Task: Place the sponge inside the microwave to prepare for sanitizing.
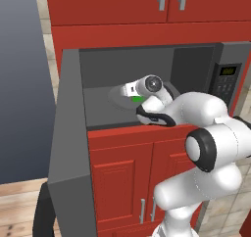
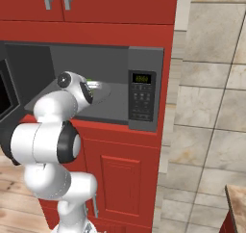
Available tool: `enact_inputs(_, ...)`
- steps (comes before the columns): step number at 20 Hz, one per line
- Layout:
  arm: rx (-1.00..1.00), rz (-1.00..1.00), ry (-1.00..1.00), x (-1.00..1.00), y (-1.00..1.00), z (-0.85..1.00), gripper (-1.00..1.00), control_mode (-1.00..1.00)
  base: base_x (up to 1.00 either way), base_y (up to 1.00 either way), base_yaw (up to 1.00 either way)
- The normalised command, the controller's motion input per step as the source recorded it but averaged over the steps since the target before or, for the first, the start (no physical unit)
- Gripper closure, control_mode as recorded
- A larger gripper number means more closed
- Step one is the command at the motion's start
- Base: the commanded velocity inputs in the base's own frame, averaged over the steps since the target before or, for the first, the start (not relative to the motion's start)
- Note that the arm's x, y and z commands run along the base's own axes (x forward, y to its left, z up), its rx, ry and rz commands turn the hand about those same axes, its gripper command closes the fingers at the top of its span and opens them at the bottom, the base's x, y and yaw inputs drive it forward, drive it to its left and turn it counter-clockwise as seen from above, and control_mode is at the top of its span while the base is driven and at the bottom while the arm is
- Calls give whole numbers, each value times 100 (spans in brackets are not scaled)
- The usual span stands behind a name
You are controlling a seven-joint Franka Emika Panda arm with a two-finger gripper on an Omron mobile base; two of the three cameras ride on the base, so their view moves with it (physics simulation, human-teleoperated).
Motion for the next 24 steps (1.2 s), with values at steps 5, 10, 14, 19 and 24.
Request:
enact_inputs(5, -3, 0, 0, 20, 6, -12, 100, -100, 0, 0, 0)
enact_inputs(10, -4, 0, 1, 3, 3, -25, 100, -100, 0, 0, 0)
enact_inputs(14, -1, 0, 1, -1, 0, -27, 100, -100, 0, 0, 0)
enact_inputs(19, 0, 0, 0, 0, 0, -1, 100, -100, 0, 0, 0)
enact_inputs(24, 1, 0, 0, 0, 0, -15, -100, -100, 0, 0, 0)
